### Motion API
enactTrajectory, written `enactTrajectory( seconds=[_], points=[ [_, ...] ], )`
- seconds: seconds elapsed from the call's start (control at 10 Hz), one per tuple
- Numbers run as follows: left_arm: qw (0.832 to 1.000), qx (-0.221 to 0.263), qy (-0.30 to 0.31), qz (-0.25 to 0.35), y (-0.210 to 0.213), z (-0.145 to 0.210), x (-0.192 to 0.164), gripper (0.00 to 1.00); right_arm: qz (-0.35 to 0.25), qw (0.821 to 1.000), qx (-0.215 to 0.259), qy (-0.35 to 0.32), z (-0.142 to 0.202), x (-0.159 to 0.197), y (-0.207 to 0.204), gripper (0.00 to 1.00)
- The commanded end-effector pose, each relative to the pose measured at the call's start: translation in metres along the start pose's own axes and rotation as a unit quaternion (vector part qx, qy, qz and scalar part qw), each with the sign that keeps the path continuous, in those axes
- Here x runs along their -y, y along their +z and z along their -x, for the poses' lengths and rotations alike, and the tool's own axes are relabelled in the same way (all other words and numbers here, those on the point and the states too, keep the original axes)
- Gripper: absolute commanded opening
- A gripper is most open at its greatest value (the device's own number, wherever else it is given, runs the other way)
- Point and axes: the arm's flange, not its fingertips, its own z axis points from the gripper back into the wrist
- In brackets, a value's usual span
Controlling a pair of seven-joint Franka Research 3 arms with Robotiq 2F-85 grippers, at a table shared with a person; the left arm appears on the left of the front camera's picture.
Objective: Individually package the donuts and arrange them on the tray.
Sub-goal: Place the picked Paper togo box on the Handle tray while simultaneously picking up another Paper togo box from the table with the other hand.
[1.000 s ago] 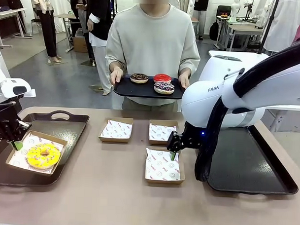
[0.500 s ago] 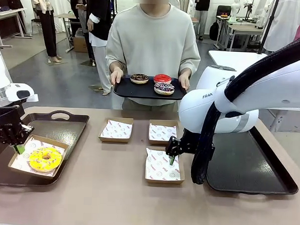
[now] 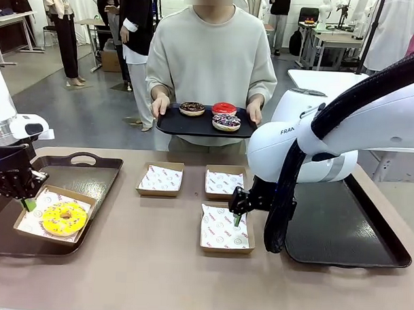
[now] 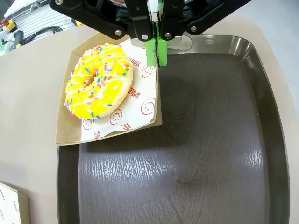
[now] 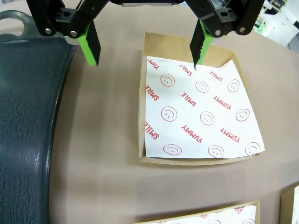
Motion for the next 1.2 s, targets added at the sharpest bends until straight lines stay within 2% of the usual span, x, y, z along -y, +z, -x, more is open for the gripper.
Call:
enactTrajectory(
  seconds=[0.0, 0.4, 1.0, 1.1],
  points=[
    [1.000, 0.002, 0.004, -0.003, -0.001, -0.003, 0.004, 0.01, 0.025, 1.000, -0.004, -0.002, 0.002, -0.005, -0.008, 1.00],
    [1.000, -0.001, 0.004, -0.005, -0.006, -0.009, 0.007, 0.01, 0.050, 0.999, -0.002, -0.003, 0.003, -0.010, -0.020, 1.00],
    [1.000, -0.007, 0.004, -0.005, -0.010, -0.014, 0.006, 0.01, 0.050, 0.999, -0.004, 0.007, 0.002, -0.014, -0.025, 1.00],
    [1.000, -0.006, 0.003, -0.006, -0.010, -0.014, 0.006, 0.01, 0.048, 0.999, -0.004, 0.013, 0.002, -0.014, -0.025, 0.56]
  ],
)
